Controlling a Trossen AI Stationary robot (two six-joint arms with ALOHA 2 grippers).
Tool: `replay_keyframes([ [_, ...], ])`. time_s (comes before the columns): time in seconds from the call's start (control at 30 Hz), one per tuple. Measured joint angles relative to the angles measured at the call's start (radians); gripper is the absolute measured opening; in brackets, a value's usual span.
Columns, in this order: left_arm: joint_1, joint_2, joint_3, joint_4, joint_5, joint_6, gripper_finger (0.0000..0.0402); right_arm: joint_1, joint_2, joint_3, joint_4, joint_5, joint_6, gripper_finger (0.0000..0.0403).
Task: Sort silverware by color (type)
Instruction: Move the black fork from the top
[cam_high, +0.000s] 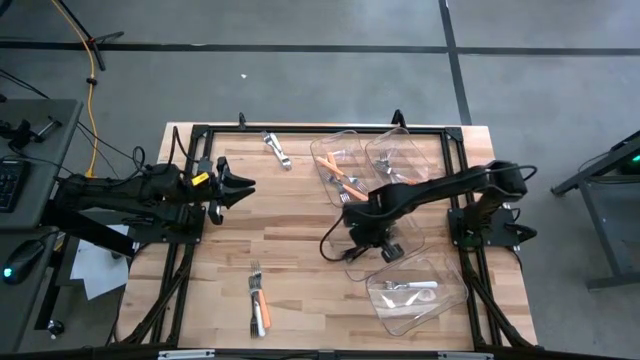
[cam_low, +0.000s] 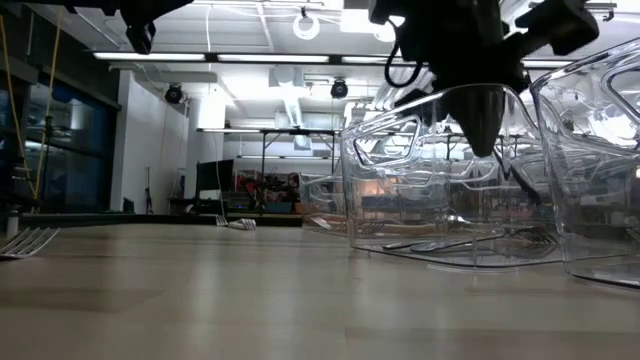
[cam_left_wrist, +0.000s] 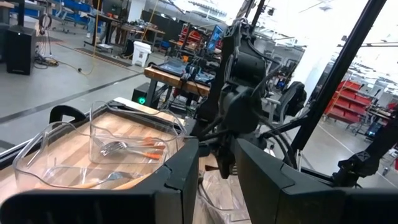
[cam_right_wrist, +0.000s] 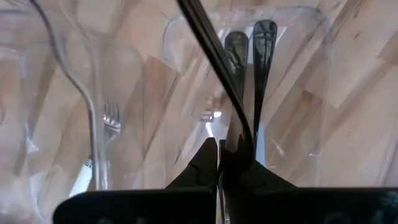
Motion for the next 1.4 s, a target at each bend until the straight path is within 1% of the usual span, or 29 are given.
replay_keyframes([
  [0.4,0.0,0.0,0.0,0.001,0.0,0.0,0.0095,0.0,0.116,0.0,0.012,0.004,-0.065,0.0],
  [0.6,0.0,0.0,0.0,0.0,-0.025,0.0,0.0095,0.0,0.154,0.0,0.033,0.004,-0.066,0.0],
  [0.93,0.0,0.0,0.0,-0.019,-0.031,0.0,0.0095,0.0,0.177,0.0,0.081,0.006,-0.062,0.0],
  [1.2,0.0,0.0,0.0,-0.019,-0.031,0.0,0.0095,0.0,0.177,0.0,0.117,0.005,-0.015,0.0],
  [1.4,0.0,0.0,0.0,-0.019,-0.03,0.0,0.0095,0.0,0.177,0.0,0.118,-0.02,0.016,0.0001],
])
